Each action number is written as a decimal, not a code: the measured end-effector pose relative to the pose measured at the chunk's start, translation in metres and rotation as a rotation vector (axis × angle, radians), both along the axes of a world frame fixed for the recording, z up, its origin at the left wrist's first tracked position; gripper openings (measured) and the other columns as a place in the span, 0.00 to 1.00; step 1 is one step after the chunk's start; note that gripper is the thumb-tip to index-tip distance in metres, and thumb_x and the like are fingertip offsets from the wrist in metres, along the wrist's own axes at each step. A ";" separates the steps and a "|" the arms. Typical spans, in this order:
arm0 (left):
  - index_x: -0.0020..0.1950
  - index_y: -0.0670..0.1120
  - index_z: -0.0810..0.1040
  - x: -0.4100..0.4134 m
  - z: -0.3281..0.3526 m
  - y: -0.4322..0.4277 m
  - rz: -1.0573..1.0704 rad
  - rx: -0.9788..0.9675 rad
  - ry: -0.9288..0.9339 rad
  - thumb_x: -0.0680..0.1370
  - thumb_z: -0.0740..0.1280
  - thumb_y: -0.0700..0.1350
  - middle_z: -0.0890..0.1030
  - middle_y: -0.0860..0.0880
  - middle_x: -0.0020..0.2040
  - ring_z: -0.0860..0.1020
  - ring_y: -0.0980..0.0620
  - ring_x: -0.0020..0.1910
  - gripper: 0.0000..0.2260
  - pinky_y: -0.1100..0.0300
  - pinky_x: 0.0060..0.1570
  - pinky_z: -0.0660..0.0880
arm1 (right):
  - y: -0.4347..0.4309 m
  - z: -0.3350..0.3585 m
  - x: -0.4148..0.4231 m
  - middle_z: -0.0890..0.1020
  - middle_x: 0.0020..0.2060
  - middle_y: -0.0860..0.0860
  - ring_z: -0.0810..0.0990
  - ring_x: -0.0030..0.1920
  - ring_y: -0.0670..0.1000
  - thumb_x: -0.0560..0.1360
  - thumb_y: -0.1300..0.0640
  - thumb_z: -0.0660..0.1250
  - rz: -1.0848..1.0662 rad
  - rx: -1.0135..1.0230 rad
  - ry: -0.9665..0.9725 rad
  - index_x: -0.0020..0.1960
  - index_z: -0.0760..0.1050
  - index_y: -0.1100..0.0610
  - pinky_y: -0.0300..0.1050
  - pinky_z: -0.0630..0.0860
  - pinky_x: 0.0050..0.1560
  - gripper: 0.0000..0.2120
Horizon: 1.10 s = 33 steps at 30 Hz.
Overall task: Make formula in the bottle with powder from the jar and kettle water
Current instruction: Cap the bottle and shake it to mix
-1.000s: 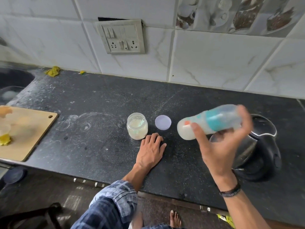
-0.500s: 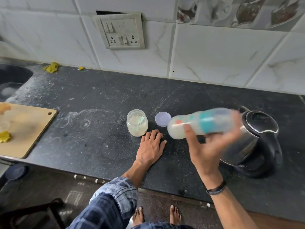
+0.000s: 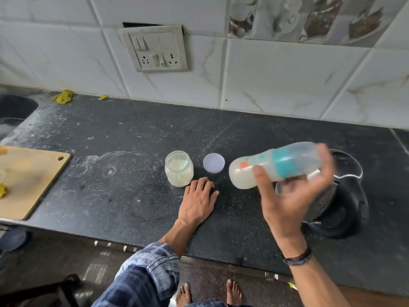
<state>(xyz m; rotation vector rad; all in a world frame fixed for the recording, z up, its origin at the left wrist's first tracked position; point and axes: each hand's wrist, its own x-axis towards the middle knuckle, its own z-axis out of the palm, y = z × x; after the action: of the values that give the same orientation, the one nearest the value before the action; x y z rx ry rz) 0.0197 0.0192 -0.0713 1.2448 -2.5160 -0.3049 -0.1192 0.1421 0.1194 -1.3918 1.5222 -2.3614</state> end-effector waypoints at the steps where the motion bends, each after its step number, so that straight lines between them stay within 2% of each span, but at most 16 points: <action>1: 0.63 0.49 0.74 0.000 0.000 0.000 0.000 0.000 0.003 0.85 0.58 0.57 0.74 0.50 0.63 0.72 0.47 0.57 0.14 0.50 0.58 0.71 | 0.000 0.003 -0.001 0.68 0.74 0.40 0.75 0.70 0.48 0.75 0.54 0.80 -0.036 -0.085 0.057 0.79 0.56 0.53 0.45 0.81 0.63 0.42; 3: 0.63 0.49 0.74 0.000 0.001 0.001 -0.002 0.003 0.003 0.85 0.59 0.57 0.74 0.50 0.63 0.72 0.47 0.57 0.14 0.50 0.58 0.71 | -0.004 -0.001 -0.004 0.67 0.74 0.41 0.73 0.71 0.49 0.76 0.53 0.79 -0.070 -0.111 0.111 0.79 0.54 0.54 0.45 0.81 0.64 0.42; 5: 0.64 0.48 0.74 0.001 0.002 0.001 -0.005 0.003 -0.002 0.85 0.58 0.56 0.74 0.49 0.63 0.73 0.46 0.57 0.16 0.49 0.58 0.71 | -0.006 -0.003 0.001 0.71 0.71 0.38 0.78 0.67 0.45 0.74 0.50 0.80 0.003 0.140 0.058 0.78 0.55 0.46 0.51 0.84 0.60 0.43; 7: 0.66 0.47 0.74 0.001 0.003 0.001 -0.012 -0.002 -0.007 0.84 0.56 0.57 0.75 0.49 0.64 0.73 0.46 0.57 0.18 0.50 0.57 0.71 | -0.002 -0.009 0.005 0.75 0.68 0.42 0.82 0.62 0.47 0.71 0.51 0.83 0.075 0.347 0.015 0.76 0.59 0.39 0.57 0.84 0.57 0.44; 9: 0.67 0.48 0.74 0.000 0.002 0.001 -0.009 -0.004 -0.004 0.84 0.57 0.57 0.75 0.49 0.64 0.73 0.46 0.57 0.18 0.50 0.57 0.71 | 0.001 -0.003 0.006 0.73 0.71 0.44 0.80 0.64 0.47 0.72 0.50 0.82 0.057 0.191 -0.008 0.77 0.59 0.41 0.52 0.84 0.58 0.43; 12: 0.63 0.49 0.74 0.000 0.002 0.001 0.001 0.005 0.013 0.85 0.59 0.56 0.75 0.50 0.62 0.72 0.46 0.56 0.14 0.50 0.57 0.71 | -0.002 0.003 0.002 0.67 0.74 0.42 0.75 0.69 0.47 0.76 0.50 0.79 -0.035 -0.060 0.112 0.79 0.55 0.51 0.45 0.82 0.62 0.42; 15: 0.63 0.47 0.75 0.001 0.001 0.001 0.001 -0.007 0.019 0.84 0.61 0.55 0.75 0.49 0.61 0.73 0.46 0.55 0.14 0.49 0.56 0.71 | -0.008 -0.002 0.010 0.69 0.72 0.54 0.78 0.67 0.51 0.73 0.52 0.82 0.013 0.172 0.012 0.76 0.57 0.49 0.57 0.83 0.62 0.43; 16: 0.64 0.47 0.75 0.001 0.001 0.001 -0.001 -0.013 0.026 0.84 0.61 0.55 0.75 0.48 0.61 0.73 0.45 0.55 0.15 0.49 0.56 0.72 | -0.008 -0.005 0.014 0.71 0.72 0.54 0.79 0.66 0.51 0.71 0.55 0.83 0.051 0.236 -0.031 0.75 0.58 0.49 0.60 0.83 0.61 0.43; 19: 0.63 0.48 0.74 0.000 0.001 0.001 -0.001 -0.012 0.025 0.84 0.60 0.56 0.75 0.49 0.62 0.73 0.46 0.56 0.14 0.50 0.57 0.71 | -0.004 0.000 0.014 0.67 0.74 0.40 0.74 0.70 0.44 0.74 0.53 0.80 -0.075 -0.037 0.063 0.76 0.54 0.54 0.45 0.80 0.65 0.43; 21: 0.62 0.49 0.74 -0.001 0.001 0.000 0.001 0.003 0.020 0.85 0.60 0.56 0.74 0.50 0.62 0.73 0.47 0.56 0.13 0.50 0.57 0.71 | -0.004 0.000 0.007 0.65 0.75 0.42 0.71 0.72 0.45 0.77 0.50 0.78 -0.130 -0.176 0.218 0.77 0.53 0.58 0.40 0.76 0.68 0.42; 22: 0.62 0.49 0.74 0.000 0.001 0.000 0.001 0.010 0.016 0.85 0.59 0.56 0.74 0.50 0.62 0.72 0.47 0.56 0.13 0.50 0.57 0.71 | -0.006 -0.003 0.004 0.65 0.75 0.44 0.71 0.72 0.46 0.77 0.49 0.78 -0.132 -0.154 0.210 0.77 0.53 0.57 0.42 0.78 0.67 0.42; 25: 0.63 0.48 0.74 0.000 0.002 0.001 -0.004 0.002 0.016 0.85 0.60 0.56 0.75 0.49 0.63 0.73 0.46 0.57 0.14 0.50 0.58 0.71 | -0.010 -0.007 0.011 0.70 0.72 0.56 0.78 0.66 0.51 0.72 0.53 0.81 0.065 0.207 -0.022 0.75 0.58 0.49 0.61 0.82 0.61 0.42; 27: 0.64 0.48 0.74 0.000 0.002 0.001 -0.006 0.000 0.009 0.85 0.60 0.56 0.74 0.50 0.64 0.73 0.46 0.58 0.14 0.51 0.58 0.70 | -0.006 -0.002 0.013 0.70 0.71 0.55 0.78 0.67 0.50 0.73 0.55 0.81 0.041 0.149 -0.037 0.75 0.57 0.50 0.56 0.83 0.62 0.41; 30: 0.62 0.49 0.75 -0.001 0.001 0.000 0.002 -0.001 0.014 0.85 0.60 0.56 0.74 0.50 0.63 0.73 0.46 0.57 0.14 0.51 0.58 0.70 | -0.005 0.010 0.002 0.65 0.74 0.45 0.72 0.71 0.45 0.78 0.51 0.77 -0.106 -0.167 0.172 0.77 0.53 0.60 0.39 0.77 0.67 0.41; 32: 0.62 0.48 0.75 0.000 0.000 0.000 0.000 -0.002 0.012 0.85 0.60 0.56 0.75 0.50 0.63 0.73 0.46 0.57 0.14 0.50 0.58 0.71 | -0.010 0.006 -0.003 0.65 0.75 0.45 0.72 0.72 0.46 0.78 0.50 0.76 -0.140 -0.150 0.222 0.75 0.52 0.64 0.41 0.76 0.69 0.41; 33: 0.63 0.48 0.75 0.000 0.000 0.001 0.001 -0.003 0.013 0.84 0.61 0.56 0.75 0.49 0.63 0.73 0.46 0.57 0.14 0.50 0.58 0.71 | -0.012 0.001 -0.002 0.67 0.74 0.47 0.74 0.71 0.48 0.77 0.48 0.77 -0.089 -0.027 0.165 0.75 0.53 0.62 0.46 0.78 0.68 0.41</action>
<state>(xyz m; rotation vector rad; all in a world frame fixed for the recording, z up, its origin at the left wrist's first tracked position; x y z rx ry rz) 0.0197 0.0199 -0.0710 1.2388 -2.5044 -0.3085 -0.1208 0.1296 0.1205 -1.5935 1.6294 -2.3780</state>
